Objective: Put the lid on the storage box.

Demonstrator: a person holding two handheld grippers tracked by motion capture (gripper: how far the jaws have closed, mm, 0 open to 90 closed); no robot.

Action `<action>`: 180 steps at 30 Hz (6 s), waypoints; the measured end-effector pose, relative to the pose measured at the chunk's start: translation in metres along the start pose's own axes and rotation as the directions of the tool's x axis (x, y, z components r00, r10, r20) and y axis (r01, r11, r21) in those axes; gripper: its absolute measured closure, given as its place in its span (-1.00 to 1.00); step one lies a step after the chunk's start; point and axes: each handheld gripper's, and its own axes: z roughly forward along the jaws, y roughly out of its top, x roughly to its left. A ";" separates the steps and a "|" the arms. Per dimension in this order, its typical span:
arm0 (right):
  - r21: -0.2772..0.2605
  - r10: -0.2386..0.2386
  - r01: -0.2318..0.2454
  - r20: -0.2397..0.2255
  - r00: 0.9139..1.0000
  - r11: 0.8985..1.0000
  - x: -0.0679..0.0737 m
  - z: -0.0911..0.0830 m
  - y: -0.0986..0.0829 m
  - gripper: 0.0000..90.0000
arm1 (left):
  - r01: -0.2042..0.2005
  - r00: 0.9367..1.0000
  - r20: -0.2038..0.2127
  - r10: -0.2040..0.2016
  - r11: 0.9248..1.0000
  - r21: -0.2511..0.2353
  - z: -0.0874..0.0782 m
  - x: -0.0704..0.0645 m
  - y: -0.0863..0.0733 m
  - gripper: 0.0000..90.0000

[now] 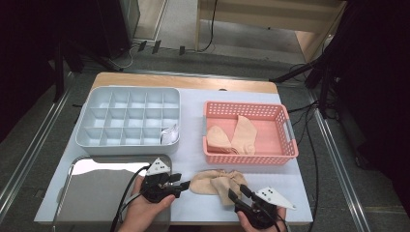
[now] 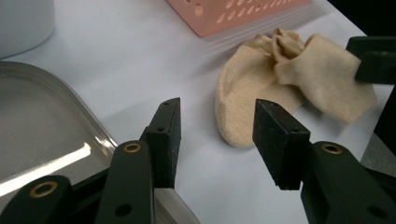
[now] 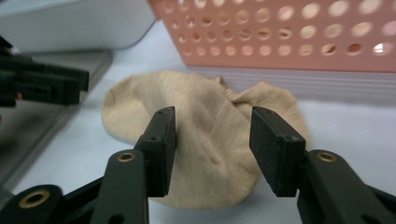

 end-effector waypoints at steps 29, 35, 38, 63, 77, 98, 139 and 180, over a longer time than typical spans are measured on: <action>0.018 -0.096 0.098 -0.091 0.991 0.995 0.057 0.015 -0.011 0.95 | 0.012 1.000 0.023 -0.012 1.000 -0.008 -0.006 0.000 0.000 0.17; 0.058 -0.142 0.156 -0.198 0.970 0.986 0.072 0.027 -0.016 0.42 | 0.015 1.000 0.019 -0.015 1.000 -0.007 -0.007 0.002 -0.002 0.17; 0.035 -0.109 0.122 -0.264 0.958 0.992 0.066 0.020 -0.009 0.27 | 0.017 1.000 0.017 -0.017 1.000 -0.007 -0.008 0.003 -0.002 0.17; 0.092 -0.039 0.040 -0.019 0.999 0.995 0.002 0.041 0.006 0.47 | 0.004 1.000 0.031 -0.004 1.000 0.000 -0.014 -0.004 -0.020 0.16; 0.101 -0.102 0.103 -0.015 0.995 0.989 0.012 0.042 0.009 0.91 | -0.019 0.999 0.045 0.017 0.998 0.053 -0.005 -0.016 -0.029 0.16; 0.046 -0.072 0.073 -0.027 0.997 0.996 0.016 0.031 0.008 0.90 | -0.095 0.995 0.019 0.094 0.990 0.100 0.003 -0.031 -0.032 0.41; -0.034 0.020 -0.019 0.044 0.999 0.999 -0.008 -0.014 -0.011 0.89 | -0.184 0.983 0.030 0.182 0.977 0.108 0.015 -0.040 -0.010 1.00; 0.116 -0.016 0.007 0.080 0.997 0.993 -0.018 0.000 -0.017 0.66 | -0.141 0.990 0.040 0.136 0.980 0.140 0.013 -0.043 -0.027 0.64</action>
